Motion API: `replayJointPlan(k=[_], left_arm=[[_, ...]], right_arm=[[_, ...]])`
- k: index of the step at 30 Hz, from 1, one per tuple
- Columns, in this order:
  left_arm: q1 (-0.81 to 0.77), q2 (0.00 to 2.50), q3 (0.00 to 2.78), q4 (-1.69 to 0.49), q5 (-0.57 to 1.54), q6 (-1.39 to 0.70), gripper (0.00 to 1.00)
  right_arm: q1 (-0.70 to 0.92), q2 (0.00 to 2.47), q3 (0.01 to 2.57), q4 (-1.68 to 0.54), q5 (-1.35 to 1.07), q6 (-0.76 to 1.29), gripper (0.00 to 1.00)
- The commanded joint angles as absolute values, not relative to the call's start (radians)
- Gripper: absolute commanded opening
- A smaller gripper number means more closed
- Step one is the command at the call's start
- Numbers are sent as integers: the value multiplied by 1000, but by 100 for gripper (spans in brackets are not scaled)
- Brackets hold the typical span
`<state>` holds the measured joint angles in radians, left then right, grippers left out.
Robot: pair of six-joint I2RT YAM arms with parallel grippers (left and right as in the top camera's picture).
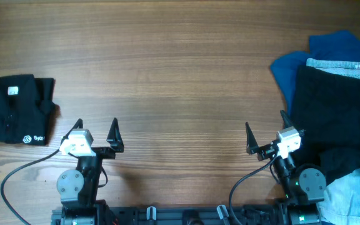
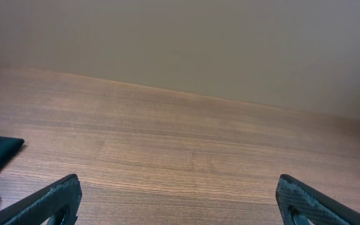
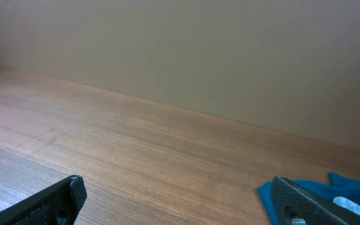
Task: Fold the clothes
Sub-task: 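Reach the right gripper to the black shorts on the right pile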
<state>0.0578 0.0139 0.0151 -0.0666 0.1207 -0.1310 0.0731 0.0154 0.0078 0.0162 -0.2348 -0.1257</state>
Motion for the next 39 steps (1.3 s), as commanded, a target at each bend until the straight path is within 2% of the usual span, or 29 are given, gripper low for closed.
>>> replayJointPlan(k=[1, 39], left_arm=[[55, 7, 6, -64, 118, -112, 100], [55, 7, 6, -63, 126, -112, 100]], right_arm=[[68, 18, 5, 19, -226, -131, 100], [68, 18, 5, 18, -226, -131, 100]])
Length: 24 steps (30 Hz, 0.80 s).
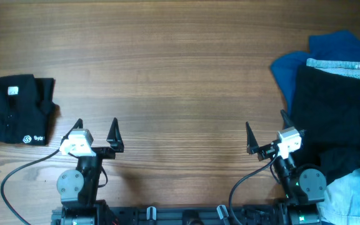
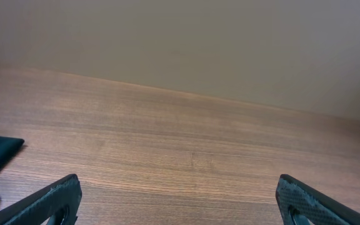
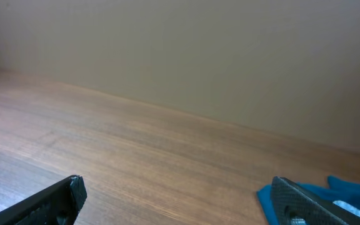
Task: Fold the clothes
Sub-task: 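Reach the right gripper to the black shorts on the right pile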
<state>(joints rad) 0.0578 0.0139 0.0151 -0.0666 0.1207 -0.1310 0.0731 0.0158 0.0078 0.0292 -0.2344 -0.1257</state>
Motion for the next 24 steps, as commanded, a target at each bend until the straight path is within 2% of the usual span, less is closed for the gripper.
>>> replayJointPlan(k=[1, 5, 10, 15, 20, 24], left_arm=[[55, 7, 6, -63, 126, -112, 100], [55, 7, 6, -62, 148, -112, 100], [54, 7, 52, 28, 242, -112, 100], [54, 119, 294, -72, 199, -112, 100], [54, 506, 667, -307, 195, -146, 100], [54, 810, 979, -583, 307, -146, 100]], right_arm=[[68, 19, 5, 19, -226, -130, 100], [68, 23, 5, 20, -242, -116, 100], [68, 23, 44, 38, -340, 69, 100], [68, 82, 272, -187, -329, 89, 100], [68, 439, 607, -496, -308, 168, 100], [68, 771, 889, -695, -343, 158, 100]])
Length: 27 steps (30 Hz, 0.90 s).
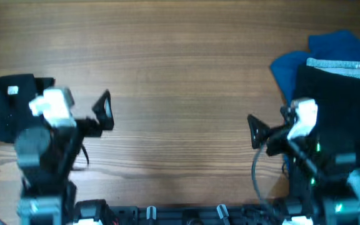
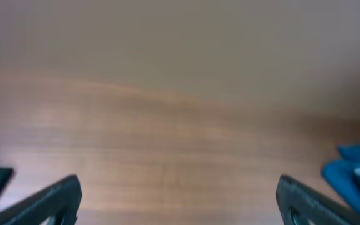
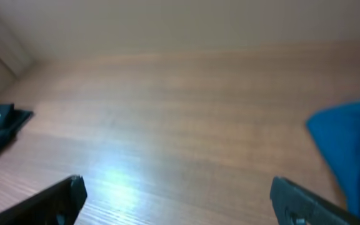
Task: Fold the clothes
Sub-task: 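Reach the right gripper to the black shorts on the right pile, then grasp the black shorts with the right gripper and pull them left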
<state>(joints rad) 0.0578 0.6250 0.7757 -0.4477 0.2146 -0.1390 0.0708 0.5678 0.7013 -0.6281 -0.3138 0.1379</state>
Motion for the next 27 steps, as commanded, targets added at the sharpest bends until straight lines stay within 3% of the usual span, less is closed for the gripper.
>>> replayJointPlan(k=[1, 4, 9, 12, 17, 22, 25, 26, 27], left_arm=[[54, 860, 1028, -635, 329, -146, 100], [54, 1061, 1176, -773, 428, -146, 100], [54, 1128, 1177, -786, 449, -146, 100], [54, 1126, 1177, -783, 453, -146, 100], [54, 1130, 1177, -783, 453, -146, 100], [54, 1130, 1177, -782, 475, -145, 100], [54, 1134, 1177, -782, 475, -145, 100], [54, 1134, 1177, -782, 476, -146, 100], [54, 1134, 1177, -783, 478, -146, 100]], right_arm=[[68, 814, 924, -710, -376, 157, 100], [66, 1028, 1039, -741, -389, 67, 100], [-35, 1271, 1057, -722, -1, 382, 99], [-157, 1461, 1056, -654, 31, 455, 85], [-249, 1699, 1056, -436, 54, 472, 74], [-249, 1799, 1056, -399, 162, 470, 69], [-249, 1824, 1056, -357, 181, 471, 51], [-249, 1840, 1056, -336, 215, 470, 26], [-249, 1855, 1056, -332, 218, 465, 26]])
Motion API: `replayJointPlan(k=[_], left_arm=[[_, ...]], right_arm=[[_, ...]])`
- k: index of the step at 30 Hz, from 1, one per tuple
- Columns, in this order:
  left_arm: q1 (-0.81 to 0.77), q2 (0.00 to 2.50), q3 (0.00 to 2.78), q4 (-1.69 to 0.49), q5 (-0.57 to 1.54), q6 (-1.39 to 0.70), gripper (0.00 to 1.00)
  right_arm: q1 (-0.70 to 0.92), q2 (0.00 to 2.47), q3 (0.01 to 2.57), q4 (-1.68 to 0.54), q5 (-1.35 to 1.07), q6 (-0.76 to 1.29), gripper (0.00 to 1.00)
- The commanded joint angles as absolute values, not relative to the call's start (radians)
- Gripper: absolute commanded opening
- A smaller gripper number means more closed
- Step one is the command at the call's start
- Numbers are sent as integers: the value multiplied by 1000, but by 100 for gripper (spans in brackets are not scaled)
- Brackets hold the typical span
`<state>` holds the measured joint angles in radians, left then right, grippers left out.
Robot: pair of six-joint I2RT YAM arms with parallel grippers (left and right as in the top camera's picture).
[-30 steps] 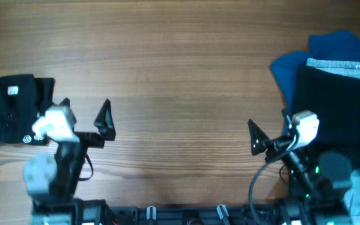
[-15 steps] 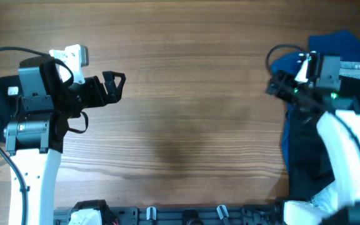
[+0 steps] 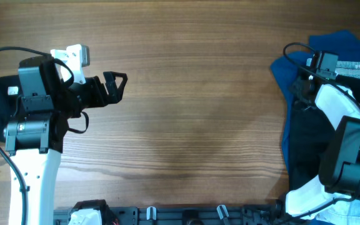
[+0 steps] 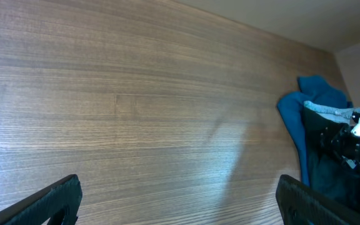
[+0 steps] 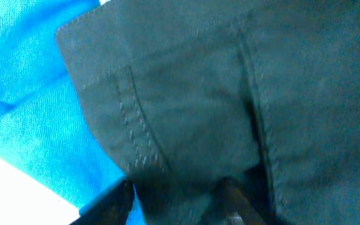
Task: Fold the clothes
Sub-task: 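Grasp the black shorts with the right gripper and pull them left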
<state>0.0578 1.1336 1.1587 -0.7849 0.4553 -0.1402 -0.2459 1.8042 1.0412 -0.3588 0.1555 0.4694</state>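
A pile of clothes lies at the table's right edge: a black garment (image 3: pixel 308 137) lies over a blue one (image 3: pixel 290 67), with a grey waistband at the back. My right gripper (image 3: pixel 301 80) has reached into the pile's far left corner. In the right wrist view its fingers (image 5: pixel 122 199) stand close together on a bunched hem of the black garment (image 5: pixel 217 87), with the blue cloth (image 5: pixel 30 119) beside it. My left gripper (image 3: pixel 109 84) hovers open over bare wood at the left, nothing between its fingertips (image 4: pixel 180 206).
A folded black shirt with a white logo lies at the left edge, partly under my left arm. A pale blue cloth shows at the near right corner. The wooden table (image 3: pixel 192 94) spans the middle.
My right gripper was open over wood beside the pile; now it is at the pile's far corner, shut on the black garment. My left arm stands further back, still open.
Both arms rested at the near edge with open grippers at the first two moments, the pile and the folded shirt untouched. Then both were raised and further out. Now the right one grips the black garment while the left hovers open.
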Motion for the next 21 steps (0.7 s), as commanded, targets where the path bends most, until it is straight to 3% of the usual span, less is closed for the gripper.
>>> replayJointPlan(k=[1, 5, 7, 11, 15, 18, 21], left_arm=[[54, 1134, 1177, -783, 483, -146, 100], [54, 1134, 1177, -783, 498, -146, 99], [54, 1134, 1177, -783, 498, -146, 98], [54, 1134, 1177, -781, 509, -146, 91], [54, 1134, 1177, -776, 509, -146, 90], [54, 1133, 1177, -775, 509, -146, 91], [54, 1130, 1177, -775, 508, -146, 92]], right_arm=[[-249, 1862, 1056, -330, 217, 452, 31], [-249, 1876, 1056, -329, 219, 391, 27], [-249, 1872, 1059, -351, 220, 392, 4], [-248, 1746, 1166, -474, 143, 317, 4], [-203, 1496, 1273, -493, -172, 183, 4], [-43, 1395, 1275, -490, -239, 183, 4], [245, 1405, 1275, -489, -257, 178, 4]])
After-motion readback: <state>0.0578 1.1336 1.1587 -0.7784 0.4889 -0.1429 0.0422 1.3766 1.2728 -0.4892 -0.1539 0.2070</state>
